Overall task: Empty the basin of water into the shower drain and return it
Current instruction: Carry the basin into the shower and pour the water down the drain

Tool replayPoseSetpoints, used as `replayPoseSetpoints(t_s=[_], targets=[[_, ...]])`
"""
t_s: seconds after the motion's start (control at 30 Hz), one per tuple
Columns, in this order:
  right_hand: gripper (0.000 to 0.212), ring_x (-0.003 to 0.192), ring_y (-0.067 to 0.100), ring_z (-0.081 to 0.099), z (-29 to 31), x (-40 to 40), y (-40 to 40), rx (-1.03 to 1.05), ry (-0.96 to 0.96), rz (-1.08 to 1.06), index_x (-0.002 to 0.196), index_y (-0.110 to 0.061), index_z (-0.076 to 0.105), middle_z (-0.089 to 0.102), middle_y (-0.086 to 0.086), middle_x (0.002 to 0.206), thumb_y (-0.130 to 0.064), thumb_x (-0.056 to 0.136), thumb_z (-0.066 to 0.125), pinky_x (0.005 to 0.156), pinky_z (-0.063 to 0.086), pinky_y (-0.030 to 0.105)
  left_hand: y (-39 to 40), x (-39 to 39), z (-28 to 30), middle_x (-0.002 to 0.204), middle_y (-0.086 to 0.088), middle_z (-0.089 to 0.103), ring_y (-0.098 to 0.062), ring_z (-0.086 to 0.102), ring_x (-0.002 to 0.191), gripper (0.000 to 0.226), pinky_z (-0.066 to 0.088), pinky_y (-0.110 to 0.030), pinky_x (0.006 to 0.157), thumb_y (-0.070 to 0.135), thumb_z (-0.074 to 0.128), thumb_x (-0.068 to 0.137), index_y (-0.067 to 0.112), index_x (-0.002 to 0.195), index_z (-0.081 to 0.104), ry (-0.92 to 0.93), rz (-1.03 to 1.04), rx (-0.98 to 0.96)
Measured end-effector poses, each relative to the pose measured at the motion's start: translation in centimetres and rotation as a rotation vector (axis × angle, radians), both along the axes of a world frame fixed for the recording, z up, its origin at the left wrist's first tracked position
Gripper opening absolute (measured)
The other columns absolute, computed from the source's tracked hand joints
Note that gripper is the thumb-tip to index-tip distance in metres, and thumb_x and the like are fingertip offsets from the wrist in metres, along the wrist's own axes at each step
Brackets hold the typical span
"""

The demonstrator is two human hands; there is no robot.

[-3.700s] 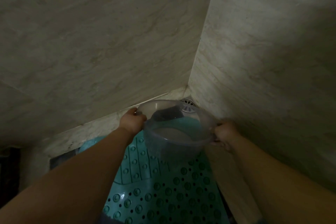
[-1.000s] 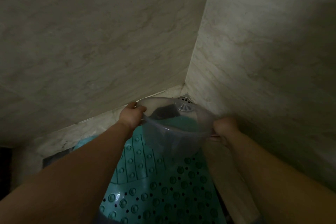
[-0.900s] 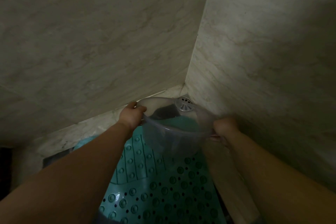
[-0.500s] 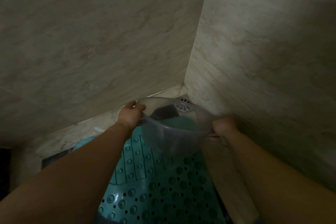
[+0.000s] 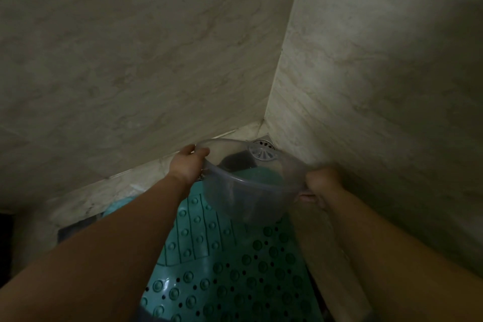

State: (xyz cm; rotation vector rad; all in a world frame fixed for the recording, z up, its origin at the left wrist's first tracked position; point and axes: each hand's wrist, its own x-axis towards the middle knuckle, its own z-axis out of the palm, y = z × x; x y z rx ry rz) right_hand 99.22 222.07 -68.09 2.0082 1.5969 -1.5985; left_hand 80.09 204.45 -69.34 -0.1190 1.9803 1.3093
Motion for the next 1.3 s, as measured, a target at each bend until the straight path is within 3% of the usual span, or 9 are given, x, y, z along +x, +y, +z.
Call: replayPoseSetpoints(t_s=[0.17,0.5,0.63,0.77,1.07,1.3], targets=[[0.029,0.104,0.039,0.065,-0.18,-0.08,0.12,0.004,-0.001,-0.002,0.117,0.006,0.057,0.063,0.029,0.116,0.001,0.095,0.039,0.090,0.056,0.048,-0.10,-0.16,-0.12,0.135,-0.020,0.055,-0.038,0.057,0.118,0.052,0.052,-0.046,0.093,0.029,0.059,0.090,0.010,0.137,0.048,-0.019,0.009,-0.011],[0.030,0.104,0.038,0.066,-0.35,-0.13,0.28,-0.003,-0.012,0.019,0.116,0.007,0.057,0.065,0.027,0.116,0.000,0.094,0.037,0.093,0.054,0.049,-0.14,-0.18,-0.32,0.132,-0.019,0.057,-0.034,0.061,0.109,0.051,0.052,-0.044,0.089,0.032,0.059,0.089,0.012,0.135,0.050,-0.020,0.018,0.005],[0.027,0.098,0.038,0.068,-0.40,-0.08,0.31,0.017,-0.012,0.021,0.112,0.006,0.058,0.066,0.025,0.102,-0.001,0.094,0.040,0.090,0.055,0.051,-0.05,-0.28,-0.43,0.135,-0.021,0.055,-0.037,0.059,0.116,0.052,0.051,-0.045,0.092,0.030,0.060,0.089,0.011,0.136,0.050,-0.026,0.028,0.010],[0.020,0.096,0.036,0.068,-0.52,-0.03,0.21,0.025,0.001,0.007,0.100,0.002,0.058,0.067,0.025,0.106,-0.003,0.094,0.041,0.088,0.057,0.049,0.03,-0.18,-0.43,0.132,-0.019,0.058,-0.028,0.061,0.098,0.051,0.052,-0.034,0.072,0.031,0.060,0.089,0.011,0.136,0.050,-0.028,0.037,0.028],[0.035,0.105,0.039,0.065,-0.53,-0.03,0.43,0.002,0.047,-0.045,0.124,0.003,0.053,0.061,0.026,0.120,0.001,0.094,0.035,0.088,0.057,0.044,-0.11,-0.44,-0.82,0.133,-0.017,0.059,-0.034,0.058,0.120,0.050,0.051,-0.046,0.097,0.037,0.058,0.088,0.013,0.132,0.055,-0.029,0.032,0.018],[0.036,0.100,0.037,0.064,-0.44,-0.16,0.44,-0.006,0.064,-0.044,0.128,0.003,0.051,0.060,0.027,0.122,-0.001,0.096,0.037,0.086,0.056,0.043,-0.06,-0.58,-0.94,0.134,-0.015,0.059,-0.032,0.059,0.117,0.056,0.049,-0.050,0.100,0.043,0.059,0.086,0.014,0.133,0.053,-0.033,0.046,0.015]])
